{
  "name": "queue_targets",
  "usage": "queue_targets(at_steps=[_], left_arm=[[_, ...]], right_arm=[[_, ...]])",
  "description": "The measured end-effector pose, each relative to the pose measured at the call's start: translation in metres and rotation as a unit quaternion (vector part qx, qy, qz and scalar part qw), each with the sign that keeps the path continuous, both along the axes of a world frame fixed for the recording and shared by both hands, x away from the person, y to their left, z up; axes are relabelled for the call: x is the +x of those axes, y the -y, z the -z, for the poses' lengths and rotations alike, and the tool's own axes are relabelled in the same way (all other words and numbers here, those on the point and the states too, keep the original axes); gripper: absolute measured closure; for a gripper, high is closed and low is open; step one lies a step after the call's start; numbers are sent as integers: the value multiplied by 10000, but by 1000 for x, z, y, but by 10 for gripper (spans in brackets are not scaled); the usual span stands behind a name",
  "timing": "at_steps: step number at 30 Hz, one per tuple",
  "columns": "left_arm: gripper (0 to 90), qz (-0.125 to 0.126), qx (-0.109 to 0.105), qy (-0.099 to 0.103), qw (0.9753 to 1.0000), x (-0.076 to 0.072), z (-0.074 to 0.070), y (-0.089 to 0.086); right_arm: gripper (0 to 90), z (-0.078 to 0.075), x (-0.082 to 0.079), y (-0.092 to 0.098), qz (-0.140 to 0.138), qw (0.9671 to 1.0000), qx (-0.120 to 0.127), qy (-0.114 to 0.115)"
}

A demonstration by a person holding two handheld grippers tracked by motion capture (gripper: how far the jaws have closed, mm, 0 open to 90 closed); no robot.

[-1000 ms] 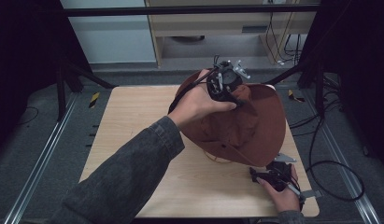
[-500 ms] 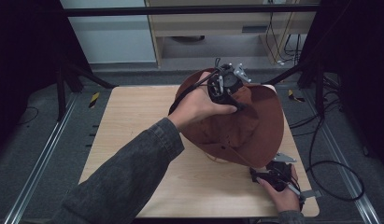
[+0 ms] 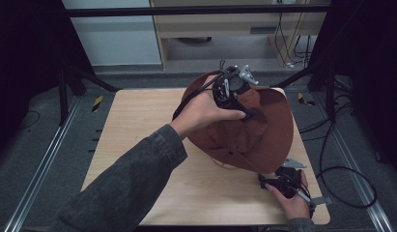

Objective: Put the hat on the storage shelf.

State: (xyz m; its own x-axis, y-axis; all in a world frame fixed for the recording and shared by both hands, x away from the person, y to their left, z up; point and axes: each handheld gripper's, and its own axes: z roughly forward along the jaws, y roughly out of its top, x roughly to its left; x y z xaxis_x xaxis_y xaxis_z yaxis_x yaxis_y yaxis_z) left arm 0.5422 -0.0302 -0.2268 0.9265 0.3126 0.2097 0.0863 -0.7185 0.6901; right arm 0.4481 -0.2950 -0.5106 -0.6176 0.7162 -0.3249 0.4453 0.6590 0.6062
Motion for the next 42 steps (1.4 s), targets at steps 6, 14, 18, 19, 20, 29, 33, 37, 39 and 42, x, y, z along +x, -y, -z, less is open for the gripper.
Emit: queue_targets(at_steps=[6,14,18,19,20,29,33,37,39,42], left_arm=[[126,-34,-132,6,9999,-5,-5,-8],[114,-101,-198,42,9997,-9,-12,-22],[113,-121,-202,67,9997,-10,-14,-27],[113,-135,-197,81,9997,-11,-15,-29],[111,-143,-198,88,9997,-11,-15,-30],[103,-214,-270,121,9993,-12,-20,-45],[95,-253,-282,145,9992,-12,-20,-51],[92,-319,-376,217,9985,-14,-21,-65],[90,-369,-482,271,9978,-15,-22,-77],[75,-453,-618,301,9966,-17,-23,-97]], right_arm=[[20,0,0,0,2,10000,-2,-3],[21,0,-2,0,17,10000,17,-26],[21,0,-2,0,17,10000,16,-23],[21,0,-3,0,29,10000,14,-28],[21,0,-3,0,28,10000,16,-33],[21,0,-4,1,-35,10000,29,-34],[21,0,-3,1,-6,10000,-16,3],[21,0,-3,1,-7,10000,-15,2],[21,0,-3,1,-8,10000,-16,2],[21,0,-4,1,-7,10000,-14,2]])
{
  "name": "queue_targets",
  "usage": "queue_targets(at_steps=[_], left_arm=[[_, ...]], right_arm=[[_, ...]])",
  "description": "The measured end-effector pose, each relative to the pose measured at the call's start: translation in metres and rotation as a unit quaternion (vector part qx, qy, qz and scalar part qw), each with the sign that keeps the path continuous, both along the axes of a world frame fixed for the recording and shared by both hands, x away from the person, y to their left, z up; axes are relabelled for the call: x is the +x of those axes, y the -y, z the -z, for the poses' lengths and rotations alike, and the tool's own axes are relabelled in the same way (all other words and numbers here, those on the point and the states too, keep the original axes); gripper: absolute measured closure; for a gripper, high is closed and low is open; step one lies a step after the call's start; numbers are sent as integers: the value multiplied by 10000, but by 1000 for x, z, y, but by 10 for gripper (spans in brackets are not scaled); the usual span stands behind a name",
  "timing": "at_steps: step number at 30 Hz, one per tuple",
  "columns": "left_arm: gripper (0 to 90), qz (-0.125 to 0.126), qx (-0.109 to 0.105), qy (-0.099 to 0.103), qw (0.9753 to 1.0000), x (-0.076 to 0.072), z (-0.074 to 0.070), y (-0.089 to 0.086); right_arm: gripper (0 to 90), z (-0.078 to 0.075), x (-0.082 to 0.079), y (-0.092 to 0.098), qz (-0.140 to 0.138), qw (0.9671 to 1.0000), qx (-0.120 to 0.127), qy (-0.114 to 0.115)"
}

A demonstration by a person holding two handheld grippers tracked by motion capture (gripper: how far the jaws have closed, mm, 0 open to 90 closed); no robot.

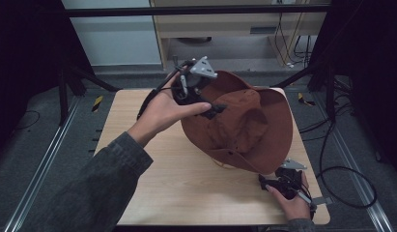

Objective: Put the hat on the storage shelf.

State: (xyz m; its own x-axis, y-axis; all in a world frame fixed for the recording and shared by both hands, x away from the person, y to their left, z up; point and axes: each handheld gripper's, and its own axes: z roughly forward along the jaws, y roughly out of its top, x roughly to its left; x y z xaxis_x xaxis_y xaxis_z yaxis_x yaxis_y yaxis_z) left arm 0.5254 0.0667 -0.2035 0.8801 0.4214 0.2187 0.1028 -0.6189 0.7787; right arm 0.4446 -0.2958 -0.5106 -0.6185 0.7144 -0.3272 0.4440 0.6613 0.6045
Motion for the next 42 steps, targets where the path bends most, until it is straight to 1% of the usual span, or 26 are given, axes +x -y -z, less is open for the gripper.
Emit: queue_targets(at_steps=[1,2,6,7,9,10,11,13,15,17,20,21,23,25,26,29,30,32,35,36,38,41,42], left_arm=[[73,-39,-59,12,10000,-1,0,-8],[70,-39,-59,12,10000,-1,0,-8],[55,-175,-323,46,9993,-7,1,-44],[54,-221,-343,69,9991,-9,2,-52],[54,-322,-403,108,9986,-14,6,-70],[54,-359,-428,91,9984,-16,8,-78],[54,-409,-498,88,9979,-19,12,-87],[54,-554,-573,89,9968,-26,21,-104],[55,-678,-589,105,9959,-33,33,-117],[54,-781,-538,132,9954,-40,46,-128],[56,-922,-491,169,9944,-48,67,-141],[56,-963,-488,148,9940,-50,74,-144],[57,-1045,-507,113,9932,-53,89,-150],[59,-1135,-455,80,9925,-54,105,-156],[59,-1163,-372,61,9925,-53,113,-159],[62,-1310,-302,-35,9909,-51,138,-168],[63,-1384,-283,-83,9899,-50,149,-172],[66,-1481,-298,-152,9884,-49,165,-177],[66,-1661,-156,-227,9857,-47,190,-188],[66,-1736,-174,-283,9843,-47,198,-192],[68,-1879,-121,-359,9815,-46,211,-201],[68,-2061,-46,-431,9776,-45,228,-213],[68,-2122,-66,-479,9760,-45,233,-217]], right_arm=[[21,0,0,0,8,10000,7,-7],[21,0,0,0,8,10000,7,-7],[21,0,0,0,0,10000,0,-1],[21,0,0,0,-1,10000,-2,1],[21,0,0,0,-2,10000,-3,-1],[21,0,0,0,-2,10000,-3,0],[21,0,0,0,-3,10000,-8,-6],[21,0,0,0,-3,10000,-7,-5],[21,0,0,0,-4,10000,-7,-7],[21,0,0,0,-3,10000,-6,-6],[21,0,0,0,-3,10000,-7,-7],[21,0,0,0,-2,10000,-7,-6],[21,0,0,0,-2,10000,-7,-6],[21,0,0,0,-3,10000,-8,-5],[21,0,0,0,-4,10000,-9,-5],[21,0,0,0,-4,10000,-10,-5],[21,0,0,0,12,10000,-11,-12],[21,0,-1,0,12,10000,-15,-12],[21,0,-1,0,12,10000,-14,-13],[21,0,-1,0,11,10000,-17,-11],[21,0,-1,0,15,10000,-16,-13],[21,0,-1,0,6,10000,-26,-10],[21,0,-1,0,11,10000,-4,-29]])
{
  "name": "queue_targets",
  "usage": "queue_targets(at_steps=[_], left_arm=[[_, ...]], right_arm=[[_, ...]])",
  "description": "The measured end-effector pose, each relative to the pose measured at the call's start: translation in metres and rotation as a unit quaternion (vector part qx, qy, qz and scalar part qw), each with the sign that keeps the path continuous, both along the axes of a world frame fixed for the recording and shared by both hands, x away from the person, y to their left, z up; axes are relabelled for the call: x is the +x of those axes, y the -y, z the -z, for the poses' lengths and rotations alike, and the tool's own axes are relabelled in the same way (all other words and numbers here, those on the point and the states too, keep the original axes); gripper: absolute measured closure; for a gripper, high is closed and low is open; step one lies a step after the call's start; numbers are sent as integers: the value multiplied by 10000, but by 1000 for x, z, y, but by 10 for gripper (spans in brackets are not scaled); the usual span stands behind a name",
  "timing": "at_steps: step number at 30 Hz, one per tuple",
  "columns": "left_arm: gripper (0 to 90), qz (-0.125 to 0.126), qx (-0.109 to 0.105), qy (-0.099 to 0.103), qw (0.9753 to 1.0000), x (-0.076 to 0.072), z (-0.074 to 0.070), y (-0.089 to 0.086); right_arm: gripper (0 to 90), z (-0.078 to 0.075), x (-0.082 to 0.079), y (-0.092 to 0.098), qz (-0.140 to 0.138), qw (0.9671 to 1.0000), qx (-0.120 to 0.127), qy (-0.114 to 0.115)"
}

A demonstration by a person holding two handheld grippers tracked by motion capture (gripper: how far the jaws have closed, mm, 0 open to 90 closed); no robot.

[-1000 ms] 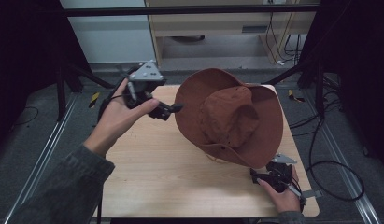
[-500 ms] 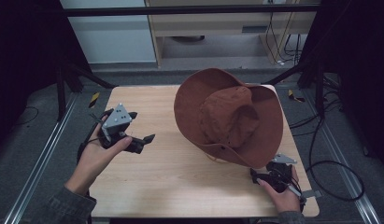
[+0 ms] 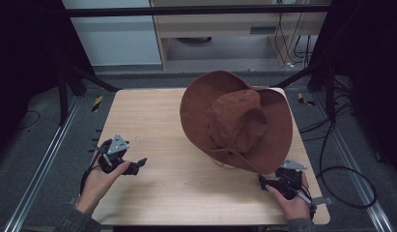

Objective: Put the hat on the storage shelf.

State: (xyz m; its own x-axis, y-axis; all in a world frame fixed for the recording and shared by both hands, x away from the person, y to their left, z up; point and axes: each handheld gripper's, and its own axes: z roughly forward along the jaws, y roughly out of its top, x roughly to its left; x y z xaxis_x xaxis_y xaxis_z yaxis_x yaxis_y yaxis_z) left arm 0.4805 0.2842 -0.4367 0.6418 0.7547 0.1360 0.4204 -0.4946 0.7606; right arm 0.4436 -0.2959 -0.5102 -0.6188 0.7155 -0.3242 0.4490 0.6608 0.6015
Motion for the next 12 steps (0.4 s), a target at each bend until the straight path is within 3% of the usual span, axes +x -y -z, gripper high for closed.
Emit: queue_targets(at_steps=[4,8,12], left_arm=[[67,-219,28,-105,9997,-3,21,-15],[67,-386,-98,-223,9990,-9,38,-27],[65,-390,-72,-395,9984,-14,44,-35]], right_arm=[[21,0,0,0,4,10000,-22,20],[20,0,0,0,3,10000,-24,22],[21,0,0,0,-3,10000,-11,9]])
